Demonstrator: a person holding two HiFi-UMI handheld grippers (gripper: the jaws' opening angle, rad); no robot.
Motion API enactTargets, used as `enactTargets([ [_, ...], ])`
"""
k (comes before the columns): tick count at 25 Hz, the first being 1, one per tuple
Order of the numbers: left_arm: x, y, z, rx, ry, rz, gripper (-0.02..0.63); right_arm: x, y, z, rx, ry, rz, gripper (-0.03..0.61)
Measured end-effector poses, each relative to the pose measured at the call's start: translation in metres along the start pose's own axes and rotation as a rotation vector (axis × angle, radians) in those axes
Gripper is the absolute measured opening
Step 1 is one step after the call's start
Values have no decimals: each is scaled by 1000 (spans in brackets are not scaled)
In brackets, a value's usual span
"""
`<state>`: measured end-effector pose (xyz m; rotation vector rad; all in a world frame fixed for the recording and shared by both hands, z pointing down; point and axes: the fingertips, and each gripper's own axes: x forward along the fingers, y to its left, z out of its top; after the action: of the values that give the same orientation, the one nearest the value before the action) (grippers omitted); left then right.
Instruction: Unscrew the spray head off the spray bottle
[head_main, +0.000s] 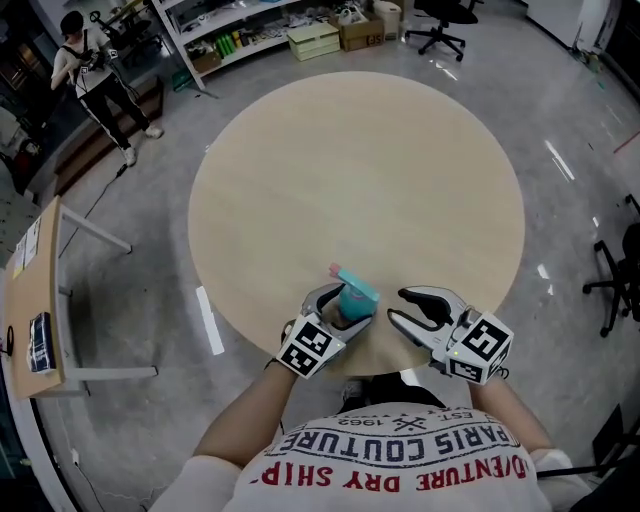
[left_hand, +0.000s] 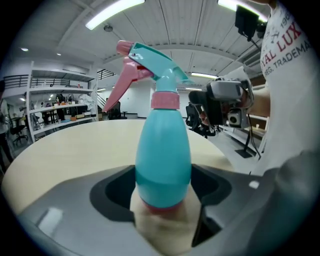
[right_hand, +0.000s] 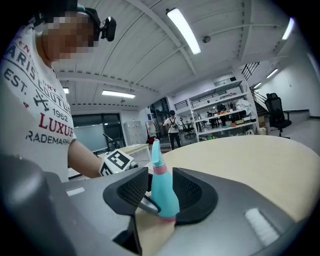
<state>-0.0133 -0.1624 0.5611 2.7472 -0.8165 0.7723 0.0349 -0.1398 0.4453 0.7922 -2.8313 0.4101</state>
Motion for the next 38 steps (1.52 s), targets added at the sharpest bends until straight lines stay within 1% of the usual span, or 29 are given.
enactTargets([
  [2, 1, 0, 0, -8, 3, 14, 342, 16, -1, -3, -34, 14, -10, 177],
  [6, 1, 0, 0, -22, 6, 36, 342, 49, 3, -8, -88, 31, -13, 219],
  [9, 2, 0, 1, -31, 8, 51, 342, 62, 4, -7, -118, 28, -27, 219],
  [10, 2, 0, 2, -33, 9, 57, 342, 65, 3, -6, -124, 26, -34, 214],
  [12, 3, 0, 2, -45, 10, 73, 342, 69, 2, -5, -132, 25, -41, 170],
  [15, 3, 0, 1, -79, 10, 98, 342, 70, 3, -6, -142, 34, -30, 150],
  [18, 1, -2, 1, -63, 11, 95, 341, 69, 6, -6, -159, 48, 2, 141],
  [20, -1, -5, 0, -26, 13, 63, 341, 67, 10, -7, -172, 62, 56, 137],
  [24, -1, -9, 1, 40, 32, -42, 341, 64, 13, -5, -217, 92, 201, 133],
  [26, -1, -11, 2, 84, 44, -111, 341, 63, 14, -5, -241, 107, 295, 133],
  [30, -5, -17, 0, 191, 51, -289, 341, 59, 20, -8, -271, 135, 516, 134],
  [31, -6, -18, -1, 198, 50, -324, 341, 58, 21, -8, -266, 140, 547, 135],
  [32, -7, -19, -2, 195, 52, -347, 341, 57, 21, -7, -261, 139, 558, 133],
  [33, -7, -19, -2, 187, 56, -358, 341, 57, 21, -7, -256, 132, 553, 133],
  [35, -7, -21, -2, 166, 56, -345, 341, 55, 19, -5, -242, 107, 503, 137],
  [36, -5, -20, 0, 153, 48, -319, 341, 54, 17, -4, -230, 89, 463, 137],
  [38, -1, -14, 1, 114, 41, -223, 342, 50, 13, -3, -195, 41, 377, 147],
])
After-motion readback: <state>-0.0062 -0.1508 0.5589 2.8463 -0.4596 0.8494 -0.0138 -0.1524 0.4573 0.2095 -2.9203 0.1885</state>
